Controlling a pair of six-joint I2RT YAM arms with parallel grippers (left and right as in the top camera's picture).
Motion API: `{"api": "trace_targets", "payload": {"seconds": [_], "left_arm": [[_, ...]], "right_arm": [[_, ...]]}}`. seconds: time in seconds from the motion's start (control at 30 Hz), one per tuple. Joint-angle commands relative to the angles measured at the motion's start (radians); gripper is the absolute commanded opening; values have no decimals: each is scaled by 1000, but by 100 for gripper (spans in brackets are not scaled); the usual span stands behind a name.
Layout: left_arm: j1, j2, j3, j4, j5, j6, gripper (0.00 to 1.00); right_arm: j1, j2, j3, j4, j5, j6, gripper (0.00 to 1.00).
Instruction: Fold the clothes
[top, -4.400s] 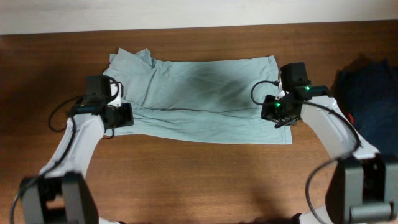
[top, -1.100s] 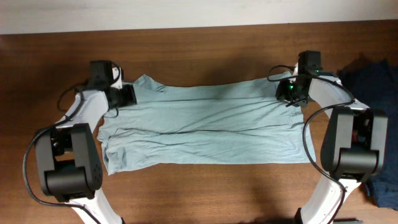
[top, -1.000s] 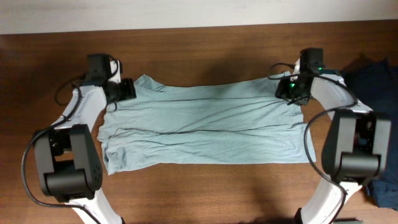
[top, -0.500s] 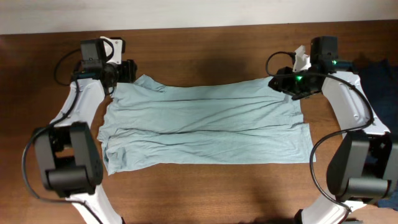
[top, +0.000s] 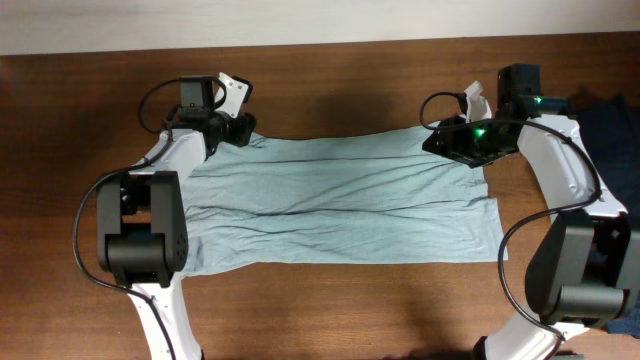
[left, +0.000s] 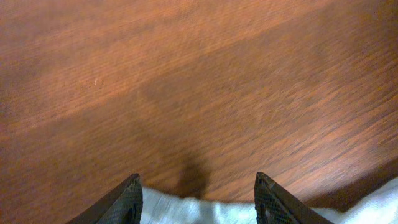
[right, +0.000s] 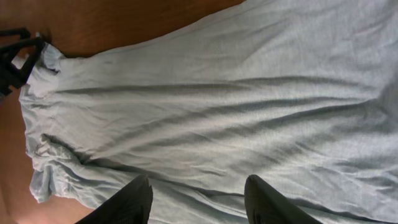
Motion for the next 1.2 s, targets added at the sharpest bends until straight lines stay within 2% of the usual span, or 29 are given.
{"api": "trace_targets", "payload": {"seconds": [0.0,0.2,0.6,0.8,0.87,1.07,1.17], "left_arm": [[19,11,11,-16,-92,56,57],[25,11,11,-50,-87,63,56],[23,66,11,-80,-72,84,36],[23,74,35,-98,-73,84,8],[23,70,97,-153,-73,84,2],[22,70,360,-402,-73,84,1],[19,70,433,-513,-73,84,1]], "right_arm": [[-6,-12,10,-8,-21,-17,53],[-6,-12,10,-8,-18,-17,53],[-6,-12,10,-16,-18,-16,53],[-6,-12,10,-20,-18,-14,53],[-6,-12,10,-27,-18,-14,53],[-6,-12,10,-35,-18,-14,52],[-6,-12,10,-34,-18,-14,52]]}}
